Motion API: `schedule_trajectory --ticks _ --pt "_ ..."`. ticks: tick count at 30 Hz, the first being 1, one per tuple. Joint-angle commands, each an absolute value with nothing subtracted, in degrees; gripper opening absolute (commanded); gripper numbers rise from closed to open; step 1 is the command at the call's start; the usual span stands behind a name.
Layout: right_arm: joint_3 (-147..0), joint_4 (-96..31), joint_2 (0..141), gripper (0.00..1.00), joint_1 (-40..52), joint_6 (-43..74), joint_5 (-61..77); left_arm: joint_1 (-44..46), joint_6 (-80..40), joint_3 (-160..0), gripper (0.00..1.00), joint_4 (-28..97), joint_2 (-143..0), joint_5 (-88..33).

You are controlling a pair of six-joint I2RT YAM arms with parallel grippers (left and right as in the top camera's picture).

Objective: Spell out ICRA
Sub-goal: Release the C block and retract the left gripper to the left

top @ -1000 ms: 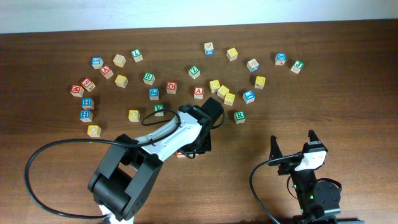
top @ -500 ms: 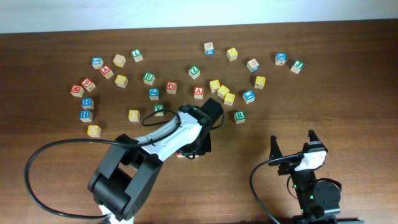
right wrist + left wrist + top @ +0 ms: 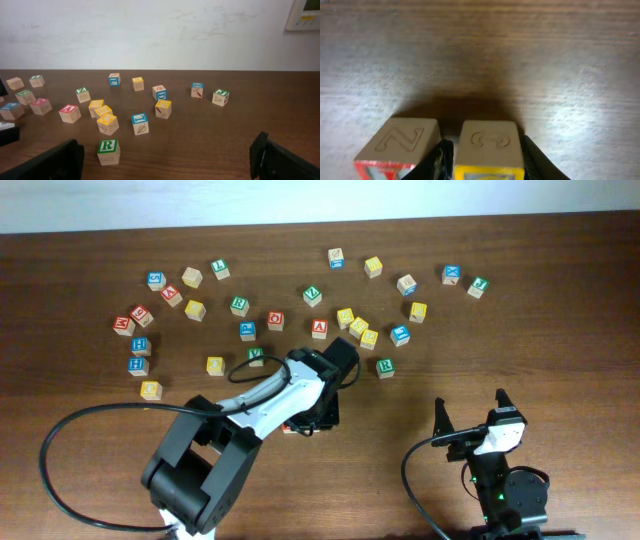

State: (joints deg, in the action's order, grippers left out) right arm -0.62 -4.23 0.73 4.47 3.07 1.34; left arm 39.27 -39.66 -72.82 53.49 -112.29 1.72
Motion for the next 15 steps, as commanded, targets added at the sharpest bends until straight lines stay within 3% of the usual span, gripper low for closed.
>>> schedule_trajectory --ticks 1,11,15 --pt "-0.32 -4.54 0.40 0.98 4.05 3.44 0.86 39.31 -38.96 -76.16 0.36 55.61 -112.46 1.28" --pt "-0.32 -4.54 0.40 0.98 4.05 3.44 0.86 37.85 -37.45 -86.50 0.36 63.59 -112.46 1.78" --pt "-0.32 -4.54 0.40 0.98 4.05 3.44 0.86 34.61 -37.17 -97.49 0.36 73.45 -112.29 6.04"
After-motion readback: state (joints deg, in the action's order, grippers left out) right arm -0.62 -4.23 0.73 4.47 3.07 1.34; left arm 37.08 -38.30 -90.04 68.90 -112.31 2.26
